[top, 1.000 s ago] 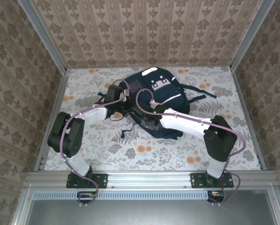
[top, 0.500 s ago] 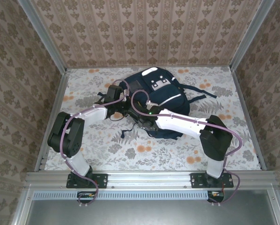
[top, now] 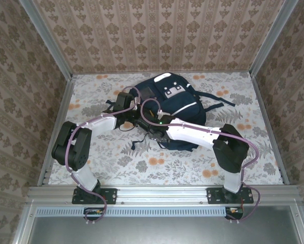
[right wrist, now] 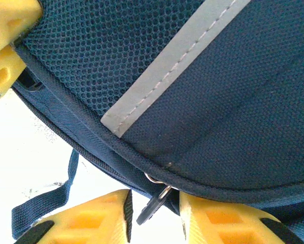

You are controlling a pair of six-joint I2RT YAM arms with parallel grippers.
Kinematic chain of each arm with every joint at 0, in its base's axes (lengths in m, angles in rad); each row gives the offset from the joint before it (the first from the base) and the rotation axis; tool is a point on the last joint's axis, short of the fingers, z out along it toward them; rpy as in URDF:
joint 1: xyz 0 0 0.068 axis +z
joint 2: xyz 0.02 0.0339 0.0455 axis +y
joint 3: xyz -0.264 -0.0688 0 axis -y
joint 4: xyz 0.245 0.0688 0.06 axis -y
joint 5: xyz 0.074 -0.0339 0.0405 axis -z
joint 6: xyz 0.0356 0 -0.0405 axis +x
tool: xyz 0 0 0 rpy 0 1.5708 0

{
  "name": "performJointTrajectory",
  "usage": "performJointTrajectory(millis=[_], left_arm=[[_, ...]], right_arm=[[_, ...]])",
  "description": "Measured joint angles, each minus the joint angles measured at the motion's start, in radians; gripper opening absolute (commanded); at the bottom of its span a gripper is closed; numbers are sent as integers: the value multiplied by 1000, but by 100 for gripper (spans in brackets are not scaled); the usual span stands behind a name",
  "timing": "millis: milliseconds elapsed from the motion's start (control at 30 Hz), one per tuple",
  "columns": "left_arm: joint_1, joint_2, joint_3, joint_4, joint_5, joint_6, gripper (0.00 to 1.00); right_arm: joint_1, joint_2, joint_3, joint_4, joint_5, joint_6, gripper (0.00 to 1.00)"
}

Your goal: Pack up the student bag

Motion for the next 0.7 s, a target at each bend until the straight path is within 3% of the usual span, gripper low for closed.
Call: performJointTrajectory(millis=[200, 467, 700], left_arm=[[0, 0, 0, -1, 0, 0, 7], [0, 0, 0, -3, -3, 2, 3], [20, -2, 0, -7, 3, 27, 0]], right_arm=[[0, 16, 7, -10, 0, 0, 29], [-3, 14, 8, -37, 8, -5, 3], [-4, -51, -21, -55, 26, -73, 3]])
